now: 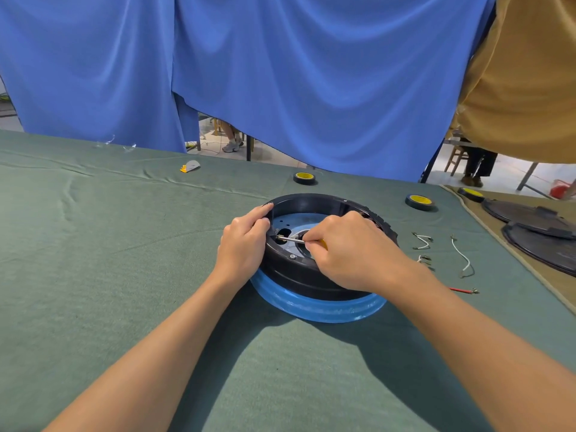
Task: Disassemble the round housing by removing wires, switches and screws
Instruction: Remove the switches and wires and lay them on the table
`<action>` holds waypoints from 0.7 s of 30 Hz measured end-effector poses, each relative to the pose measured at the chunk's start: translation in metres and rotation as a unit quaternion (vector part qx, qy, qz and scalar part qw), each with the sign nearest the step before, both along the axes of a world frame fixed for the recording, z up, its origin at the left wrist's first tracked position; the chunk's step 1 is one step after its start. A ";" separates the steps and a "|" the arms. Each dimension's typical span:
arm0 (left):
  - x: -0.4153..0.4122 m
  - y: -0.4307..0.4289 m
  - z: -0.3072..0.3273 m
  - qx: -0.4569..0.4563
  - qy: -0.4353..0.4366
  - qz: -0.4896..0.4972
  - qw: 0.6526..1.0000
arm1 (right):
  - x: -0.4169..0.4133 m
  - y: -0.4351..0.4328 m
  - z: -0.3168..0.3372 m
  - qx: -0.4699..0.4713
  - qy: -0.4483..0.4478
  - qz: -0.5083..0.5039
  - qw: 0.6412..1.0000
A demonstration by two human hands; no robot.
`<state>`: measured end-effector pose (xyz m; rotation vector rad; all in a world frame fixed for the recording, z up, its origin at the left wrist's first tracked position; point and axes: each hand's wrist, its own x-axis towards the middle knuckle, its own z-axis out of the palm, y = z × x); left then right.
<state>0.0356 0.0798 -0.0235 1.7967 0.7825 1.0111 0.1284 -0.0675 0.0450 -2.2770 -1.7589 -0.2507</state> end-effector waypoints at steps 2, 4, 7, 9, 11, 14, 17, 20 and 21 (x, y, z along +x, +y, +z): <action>0.000 0.001 0.000 -0.001 0.002 0.000 1.000 | -0.001 0.000 0.000 -0.003 -0.005 0.003 1.000; 0.000 0.001 0.000 -0.002 0.004 -0.002 1.000 | -0.002 0.001 0.001 -0.004 -0.006 0.001 1.000; 0.000 0.001 0.000 -0.003 0.004 -0.003 1.000 | -0.003 0.002 0.002 -0.010 0.008 -0.009 1.000; -0.001 0.000 0.000 -0.002 0.006 -0.006 1.000 | -0.002 0.002 0.003 -0.021 0.011 -0.018 1.000; -0.001 -0.001 0.000 -0.002 0.008 -0.007 1.000 | 0.001 0.001 0.004 -0.024 0.020 -0.020 0.999; -0.001 -0.001 0.000 -0.003 0.007 -0.001 1.000 | 0.007 -0.002 0.004 -0.001 0.046 -0.002 0.999; -0.001 -0.001 0.000 -0.008 0.006 0.000 1.000 | 0.013 -0.004 0.002 0.027 0.080 -0.012 0.996; -0.001 -0.002 0.001 -0.007 0.008 -0.002 1.000 | 0.019 0.003 0.007 0.028 0.155 -0.036 0.987; -0.002 -0.002 0.002 -0.005 0.007 -0.002 1.000 | 0.021 0.008 0.009 0.023 0.167 -0.041 0.985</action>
